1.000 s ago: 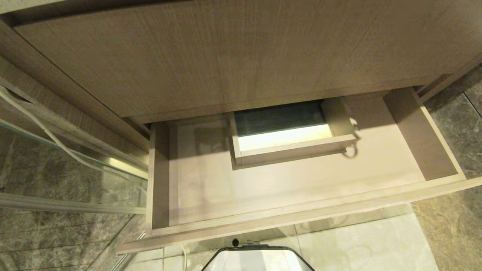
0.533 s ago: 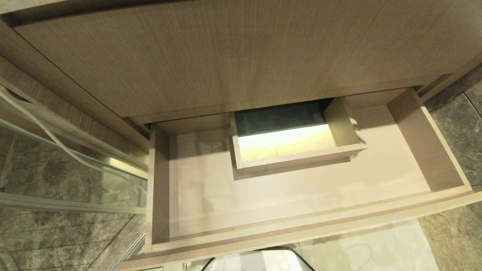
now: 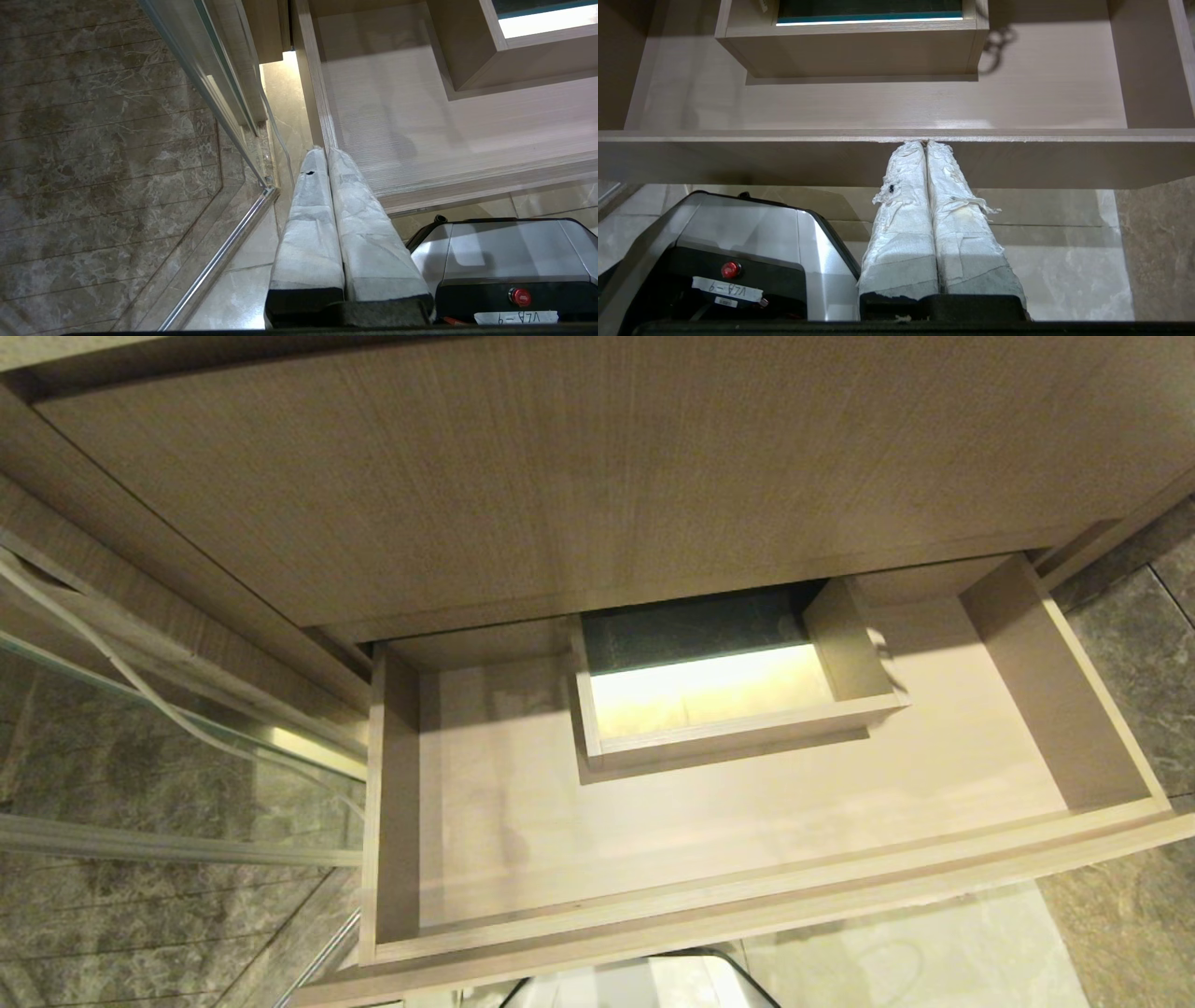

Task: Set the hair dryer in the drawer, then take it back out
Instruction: Pull open the drawer, then pick up the hairdryer

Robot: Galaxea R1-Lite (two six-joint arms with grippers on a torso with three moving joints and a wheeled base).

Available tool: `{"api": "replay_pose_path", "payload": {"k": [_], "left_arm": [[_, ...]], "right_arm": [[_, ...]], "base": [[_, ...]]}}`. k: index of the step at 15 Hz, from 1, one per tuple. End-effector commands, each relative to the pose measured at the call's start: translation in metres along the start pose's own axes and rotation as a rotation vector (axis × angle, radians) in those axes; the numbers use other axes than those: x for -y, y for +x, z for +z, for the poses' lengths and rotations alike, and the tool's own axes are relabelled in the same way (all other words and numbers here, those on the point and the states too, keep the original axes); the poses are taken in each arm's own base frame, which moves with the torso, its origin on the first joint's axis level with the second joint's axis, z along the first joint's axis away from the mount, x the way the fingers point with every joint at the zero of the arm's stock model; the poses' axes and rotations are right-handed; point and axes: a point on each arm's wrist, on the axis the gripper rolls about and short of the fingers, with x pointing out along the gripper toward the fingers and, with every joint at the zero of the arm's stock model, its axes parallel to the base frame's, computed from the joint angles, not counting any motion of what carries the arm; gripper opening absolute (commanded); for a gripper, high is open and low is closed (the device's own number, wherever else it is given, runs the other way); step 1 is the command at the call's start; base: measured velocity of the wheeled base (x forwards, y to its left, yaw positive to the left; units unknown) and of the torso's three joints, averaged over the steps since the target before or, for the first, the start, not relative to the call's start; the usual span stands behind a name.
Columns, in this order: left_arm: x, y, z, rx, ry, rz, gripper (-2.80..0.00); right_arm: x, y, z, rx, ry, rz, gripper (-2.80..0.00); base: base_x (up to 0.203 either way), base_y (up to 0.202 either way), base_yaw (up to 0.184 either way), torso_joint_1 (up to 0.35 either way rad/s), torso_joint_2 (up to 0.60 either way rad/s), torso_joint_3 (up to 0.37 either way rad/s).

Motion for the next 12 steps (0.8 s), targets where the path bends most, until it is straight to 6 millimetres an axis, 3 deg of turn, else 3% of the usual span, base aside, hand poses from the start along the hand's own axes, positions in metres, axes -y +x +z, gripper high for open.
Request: {"api": "replay_pose_path", "payload": {"k": [1,12], "left_arm": [[0.0,0.0,0.0,0.001,0.0,0.0,-2.8],[0.0,0.0,-0.0002,-0.001,0.0,0.0,-2.8]], "right_arm": [[-0.0004,-0.0018,-0.005,0.021,0.007,-0.003,-2.8],[-0.0004,-0.0017,-0.0051,0.023,0.006,-0.003,-2.8]], "base": [[0.0,0.0,0.0,0.0,0.0,0.0],[0.0,0.0,0.0,0.0,0.0,0.0]]}}
